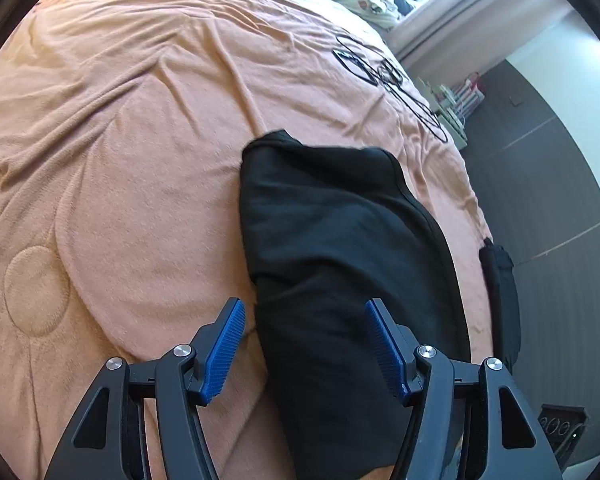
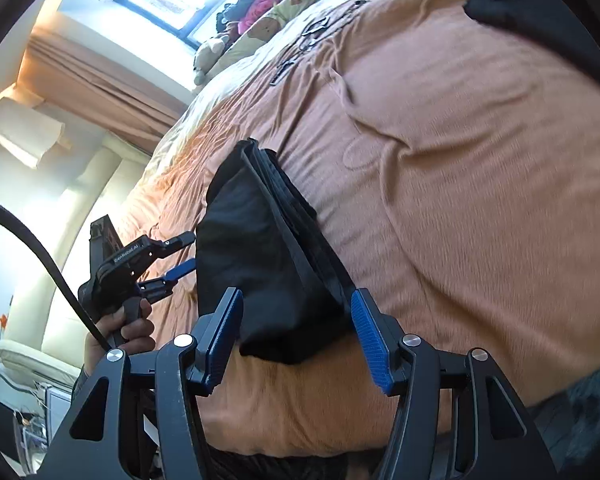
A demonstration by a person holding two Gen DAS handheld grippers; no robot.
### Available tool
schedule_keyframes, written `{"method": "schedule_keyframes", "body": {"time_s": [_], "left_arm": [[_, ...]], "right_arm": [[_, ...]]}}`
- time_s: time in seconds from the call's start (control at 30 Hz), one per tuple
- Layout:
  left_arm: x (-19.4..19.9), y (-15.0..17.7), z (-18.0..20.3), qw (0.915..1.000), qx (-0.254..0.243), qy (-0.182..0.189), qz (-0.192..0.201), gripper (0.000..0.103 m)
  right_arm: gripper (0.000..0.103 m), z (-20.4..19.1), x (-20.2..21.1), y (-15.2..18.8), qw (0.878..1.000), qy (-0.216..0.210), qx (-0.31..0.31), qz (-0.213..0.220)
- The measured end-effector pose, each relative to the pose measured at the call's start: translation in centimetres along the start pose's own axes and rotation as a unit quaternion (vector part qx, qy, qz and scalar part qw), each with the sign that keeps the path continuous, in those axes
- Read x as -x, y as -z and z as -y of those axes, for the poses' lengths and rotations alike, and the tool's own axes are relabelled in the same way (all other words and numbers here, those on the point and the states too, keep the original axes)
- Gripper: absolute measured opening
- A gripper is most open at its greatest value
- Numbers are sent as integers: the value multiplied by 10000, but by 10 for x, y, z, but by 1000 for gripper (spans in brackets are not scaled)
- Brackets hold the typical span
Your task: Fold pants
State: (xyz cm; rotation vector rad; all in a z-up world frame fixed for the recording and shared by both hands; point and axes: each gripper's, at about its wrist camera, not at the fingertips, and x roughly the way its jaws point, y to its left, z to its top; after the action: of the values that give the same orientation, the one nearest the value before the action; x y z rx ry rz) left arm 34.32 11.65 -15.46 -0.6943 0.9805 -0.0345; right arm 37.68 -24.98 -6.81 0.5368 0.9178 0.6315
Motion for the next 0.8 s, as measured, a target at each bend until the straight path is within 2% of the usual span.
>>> {"method": "schedule_keyframes", "body": {"time_s": [0.13,0.3,0.47,0.67,0.8], "left_arm": [[-1,-13,-3,9998,-63,-56,171,63],[-13,-35,-6,9996,-150,-133,177,36],[-27,-57,-5,9993,-242,-222,174,34],[-46,-78,-10,9988,-314,-376,79,24],[-56,-91,-13,9983,-357,-449,66,23]], "right_arm": [[55,-12,-9,-13,9996,109,254,-73],[55,-27,-26,-32,9986,177,478,-172],[55,-38,-53,-47,9973,280,606,-318],[55,-42,-86,-58,9951,429,700,-554],[55,-39,-106,-61,9934,605,654,-718]]}}
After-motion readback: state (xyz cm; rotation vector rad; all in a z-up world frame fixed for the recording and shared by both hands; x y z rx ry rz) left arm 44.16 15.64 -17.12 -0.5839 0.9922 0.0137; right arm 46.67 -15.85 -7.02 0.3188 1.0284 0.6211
